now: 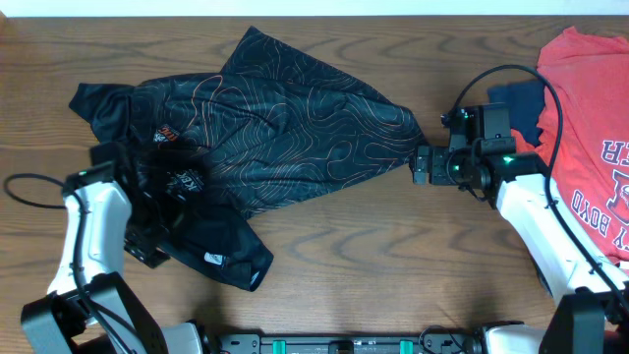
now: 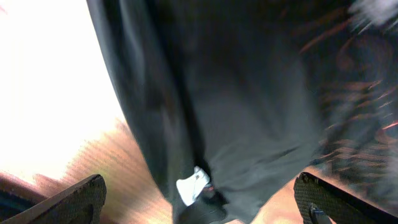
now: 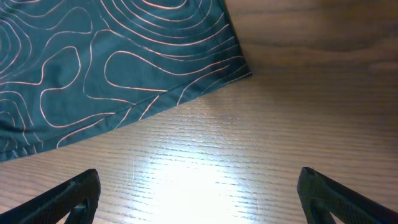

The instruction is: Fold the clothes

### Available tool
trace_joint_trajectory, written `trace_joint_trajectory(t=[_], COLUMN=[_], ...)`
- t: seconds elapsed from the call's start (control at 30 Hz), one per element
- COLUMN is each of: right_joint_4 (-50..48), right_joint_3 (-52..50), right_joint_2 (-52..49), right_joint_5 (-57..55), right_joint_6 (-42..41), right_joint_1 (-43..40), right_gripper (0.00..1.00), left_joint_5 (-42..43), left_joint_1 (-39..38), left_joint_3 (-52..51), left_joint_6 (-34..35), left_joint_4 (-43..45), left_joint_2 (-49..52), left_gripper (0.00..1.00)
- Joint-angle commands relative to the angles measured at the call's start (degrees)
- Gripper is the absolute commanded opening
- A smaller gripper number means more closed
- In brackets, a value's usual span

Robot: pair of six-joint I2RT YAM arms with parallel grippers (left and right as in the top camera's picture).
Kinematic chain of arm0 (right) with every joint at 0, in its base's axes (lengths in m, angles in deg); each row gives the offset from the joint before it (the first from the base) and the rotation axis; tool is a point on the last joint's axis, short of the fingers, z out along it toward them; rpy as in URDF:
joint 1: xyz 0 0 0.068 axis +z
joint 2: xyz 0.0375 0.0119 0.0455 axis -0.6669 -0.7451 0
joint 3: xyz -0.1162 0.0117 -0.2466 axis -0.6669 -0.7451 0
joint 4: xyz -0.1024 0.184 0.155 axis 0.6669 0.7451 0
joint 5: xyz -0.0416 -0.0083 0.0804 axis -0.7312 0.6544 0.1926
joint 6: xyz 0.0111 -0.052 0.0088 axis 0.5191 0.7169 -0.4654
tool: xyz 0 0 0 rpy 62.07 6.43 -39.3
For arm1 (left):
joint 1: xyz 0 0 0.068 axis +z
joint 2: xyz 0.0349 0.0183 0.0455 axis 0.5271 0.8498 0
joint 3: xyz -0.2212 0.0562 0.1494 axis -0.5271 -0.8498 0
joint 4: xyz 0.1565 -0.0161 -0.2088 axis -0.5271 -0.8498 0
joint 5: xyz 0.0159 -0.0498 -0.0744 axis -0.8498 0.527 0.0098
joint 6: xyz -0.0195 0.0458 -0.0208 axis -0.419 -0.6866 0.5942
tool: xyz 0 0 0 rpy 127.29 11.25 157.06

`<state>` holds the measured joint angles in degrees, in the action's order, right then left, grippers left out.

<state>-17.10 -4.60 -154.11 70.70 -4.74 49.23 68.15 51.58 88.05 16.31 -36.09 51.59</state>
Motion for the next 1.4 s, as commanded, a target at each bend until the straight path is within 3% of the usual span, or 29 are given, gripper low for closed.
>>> trace_joint_trajectory(t=[0.0, 0.27, 0.33, 0.4, 0.43, 0.47, 0.5, 0.73, 0.9, 0.93, 0.97, 1.0, 1.03, 1.1, 1.37], right_joint_4=[-0.2, -0.22, -0.17, 0.04, 0.11, 0.2, 0.22, 0.17, -0.26, -0.26, -0.24, -0.2, -0.17, -0.13, -0.02], right_joint_3=[0.17, 0.17, 0.17, 0.17, 0.17, 0.17, 0.17, 0.15, 0.15, 0.15, 0.15, 0.15, 0.15, 0.15, 0.15], right_joint_2=[-1.31, -2.29, -2.29, -2.29, -2.29, -2.29, -2.29, -2.29, -2.29, -2.29, -2.29, -2.29, -2.29, -2.29, -2.29], right_joint_5=[1.09, 1.09, 1.09, 1.09, 1.09, 1.07, 1.09, 1.16, 1.14, 1.14, 1.14, 1.14, 1.14, 1.16, 1.14], right_joint_6=[-1.31, -1.31, -1.31, -1.31, -1.31, -1.29, -1.31, -1.29, -1.97, -2.23, -2.32, -2.38, -2.38, -2.4, -2.38], right_joint_1=[-0.15, -0.15, -0.15, -0.15, -0.15, -0.15, -0.15, -0.13, -0.13, -0.13, -0.13, -0.13, -0.15, -0.13, -0.15], right_gripper=[0.99, 0.99, 0.99, 0.99, 0.99, 0.99, 0.99, 0.99, 0.99, 0.99, 0.99, 0.99, 0.99, 0.99, 0.99], left_joint_5=[-3.04, -6.51, -6.64, -6.99, -6.97, -6.95, -6.95, -4.85, -3.54, -3.54, -3.54, -3.54, -3.52, -3.52, -3.34], left_joint_1=[-1.55, -1.86, -1.86, -1.86, -1.86, -1.86, -1.86, -1.86, -1.86, -1.86, -1.86, -1.86, -1.86, -1.86, -1.86], left_joint_3=[-3.19, -10.86, -12.09, -12.33, -12.33, -12.33, -12.33, -11.37, -11.3, -11.3, -11.32, -11.34, -11.43, -11.74, -16.55], left_joint_6=[-0.9, 1.2, 1.16, 1.18, 1.18, 1.18, 1.16, -0.5, -1.68, -1.66, -1.66, -1.64, -1.62, -1.25, 2.69], left_joint_4=[-0.33, 8.09, 10.75, 11.74, 11.8, 11.76, 11.39, 4.74, 6.16, 6.73, 7.08, 7.19, 7.15, 7.21, 12.09], left_joint_2=[0.09, 0.09, 0.09, 0.09, 0.09, 0.09, 0.09, -0.04, -0.02, -0.02, -0.02, -0.02, -0.02, 0.02, 0.02], left_gripper=[0.98, 0.98, 0.78, 0.34, 0.21, 0.09, 0.06, 0.06, 0.06, 0.27, 0.58, 0.74, 0.83, 0.89, 0.88])
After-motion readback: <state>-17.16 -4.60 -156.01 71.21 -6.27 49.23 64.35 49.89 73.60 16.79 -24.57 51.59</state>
